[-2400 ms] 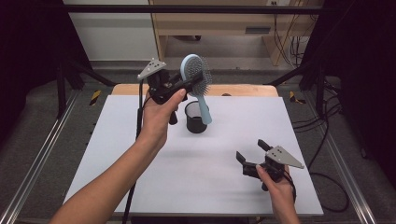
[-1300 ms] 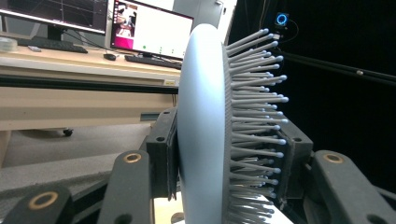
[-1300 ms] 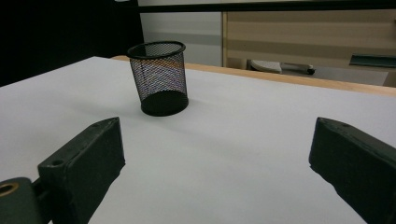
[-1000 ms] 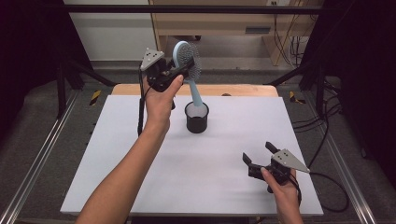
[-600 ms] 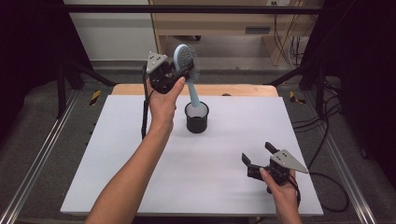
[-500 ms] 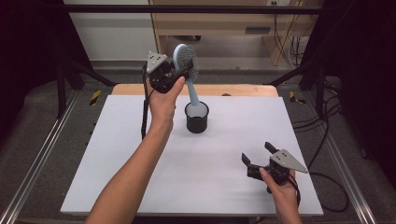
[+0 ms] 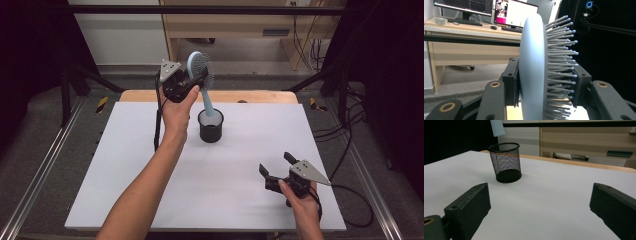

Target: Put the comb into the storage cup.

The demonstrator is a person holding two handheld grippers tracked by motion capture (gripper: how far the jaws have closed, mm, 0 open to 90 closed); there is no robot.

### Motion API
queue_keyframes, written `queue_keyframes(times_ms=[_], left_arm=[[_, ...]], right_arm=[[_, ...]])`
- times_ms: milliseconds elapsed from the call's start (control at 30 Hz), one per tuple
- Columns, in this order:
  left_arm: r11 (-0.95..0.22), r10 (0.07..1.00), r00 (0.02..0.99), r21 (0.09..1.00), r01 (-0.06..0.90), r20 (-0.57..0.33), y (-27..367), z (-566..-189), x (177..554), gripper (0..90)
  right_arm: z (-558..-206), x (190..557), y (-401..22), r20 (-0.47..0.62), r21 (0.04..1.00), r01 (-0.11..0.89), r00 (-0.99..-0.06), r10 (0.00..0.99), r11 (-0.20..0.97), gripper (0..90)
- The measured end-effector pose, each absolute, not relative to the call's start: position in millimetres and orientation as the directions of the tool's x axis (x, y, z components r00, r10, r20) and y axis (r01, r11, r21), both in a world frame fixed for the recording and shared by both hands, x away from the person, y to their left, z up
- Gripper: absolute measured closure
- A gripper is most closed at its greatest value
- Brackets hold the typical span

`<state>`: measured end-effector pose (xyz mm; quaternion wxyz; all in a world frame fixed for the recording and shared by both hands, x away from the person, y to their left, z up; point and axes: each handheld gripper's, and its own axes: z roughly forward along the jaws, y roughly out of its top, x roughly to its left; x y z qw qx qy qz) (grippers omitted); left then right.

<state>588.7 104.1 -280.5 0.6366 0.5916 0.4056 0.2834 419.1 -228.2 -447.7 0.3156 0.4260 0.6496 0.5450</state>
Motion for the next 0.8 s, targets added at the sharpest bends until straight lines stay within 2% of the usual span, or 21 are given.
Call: queue_keyframes(times_ms=[800], left_arm=[[0.114,0.841,0.512,0.983,0.143,-0.172,94,-302,599,51.0]], right_arm=[[-448,418,-227,0.051,0.976,0.211,-0.443,0.895,0.048,3.5]])
